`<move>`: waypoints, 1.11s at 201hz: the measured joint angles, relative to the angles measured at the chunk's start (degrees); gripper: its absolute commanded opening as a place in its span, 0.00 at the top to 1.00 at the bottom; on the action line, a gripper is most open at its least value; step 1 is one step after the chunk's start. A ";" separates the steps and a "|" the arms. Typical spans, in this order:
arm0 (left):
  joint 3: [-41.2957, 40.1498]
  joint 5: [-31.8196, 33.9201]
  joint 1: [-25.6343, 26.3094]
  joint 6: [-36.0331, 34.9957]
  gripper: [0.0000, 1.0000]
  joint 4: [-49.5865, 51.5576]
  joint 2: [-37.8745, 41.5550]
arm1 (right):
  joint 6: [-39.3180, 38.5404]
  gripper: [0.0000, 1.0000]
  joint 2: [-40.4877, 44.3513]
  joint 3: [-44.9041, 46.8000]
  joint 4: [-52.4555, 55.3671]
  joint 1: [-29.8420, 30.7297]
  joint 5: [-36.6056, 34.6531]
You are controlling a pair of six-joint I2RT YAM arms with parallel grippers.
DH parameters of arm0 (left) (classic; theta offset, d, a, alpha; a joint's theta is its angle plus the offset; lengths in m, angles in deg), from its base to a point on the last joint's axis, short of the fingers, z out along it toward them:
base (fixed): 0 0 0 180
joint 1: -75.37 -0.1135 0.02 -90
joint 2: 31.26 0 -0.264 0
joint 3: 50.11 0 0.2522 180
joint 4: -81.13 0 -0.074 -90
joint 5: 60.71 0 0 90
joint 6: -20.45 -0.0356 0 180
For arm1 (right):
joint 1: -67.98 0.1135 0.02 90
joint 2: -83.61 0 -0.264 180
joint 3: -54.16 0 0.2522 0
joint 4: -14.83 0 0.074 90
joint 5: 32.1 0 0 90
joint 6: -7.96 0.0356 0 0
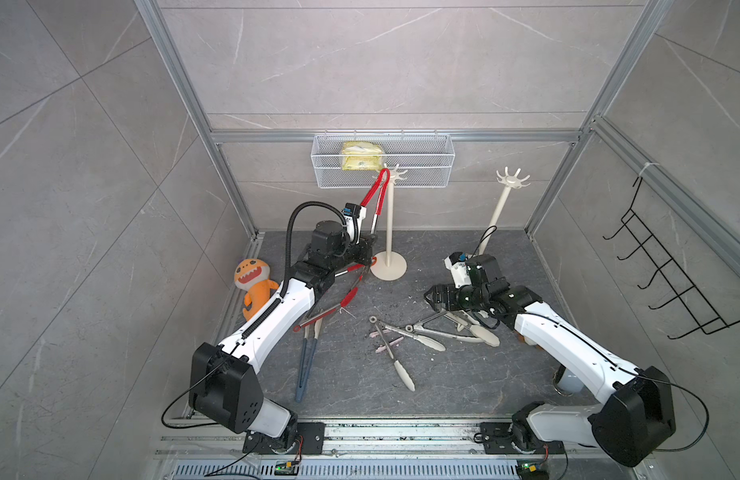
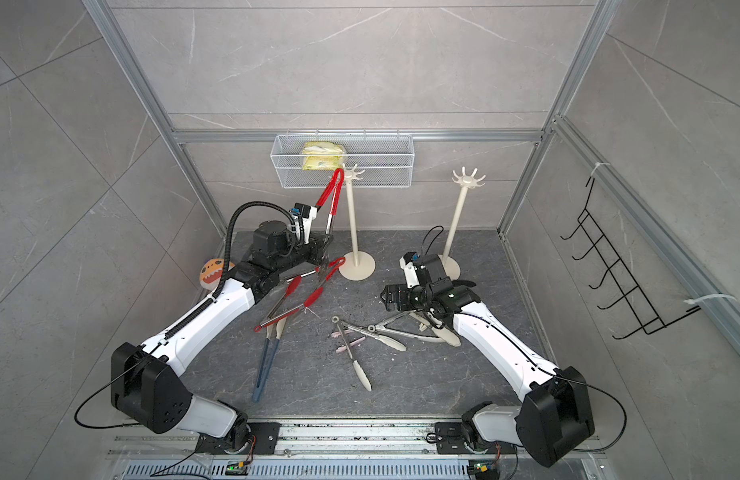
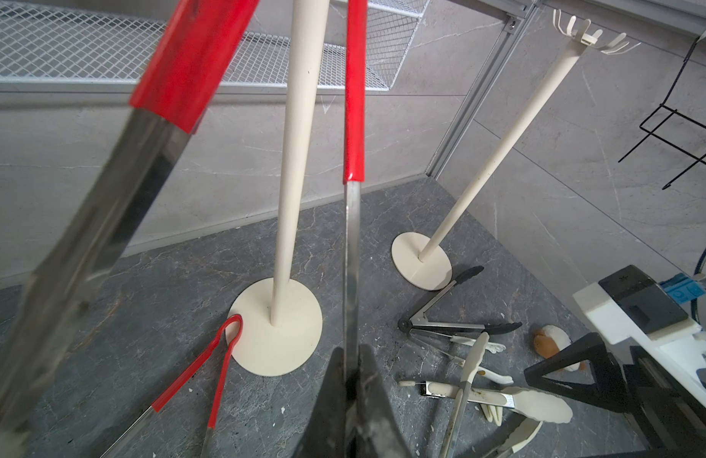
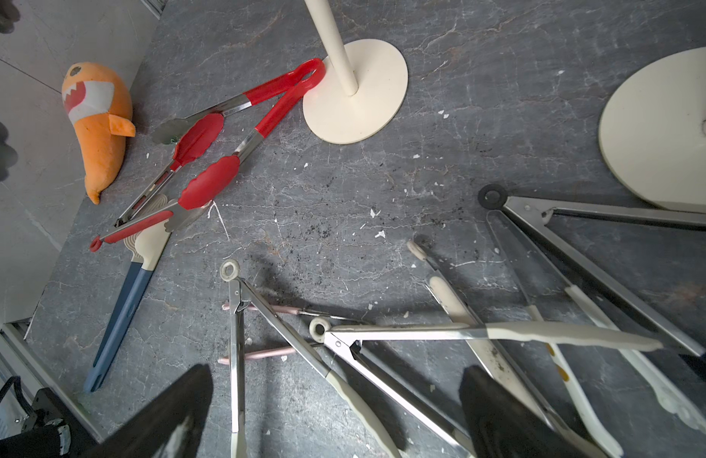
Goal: Hang food tongs on kitchen utensil racks
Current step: Hang the food tongs on the rack.
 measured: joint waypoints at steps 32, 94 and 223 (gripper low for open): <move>0.00 0.07 0.00 -0.02 1.00 0.74 -0.90 | 0.00 0.00 0.00 0.00 0.00 0.00 0.00; 0.00 0.04 0.11 -0.02 1.00 0.90 -1.49 | 0.02 0.00 0.00 0.00 0.00 0.00 0.00; -1.97 0.92 0.09 -0.63 0.98 -0.35 -1.49 | 0.04 0.00 0.02 0.37 -0.02 0.00 -0.02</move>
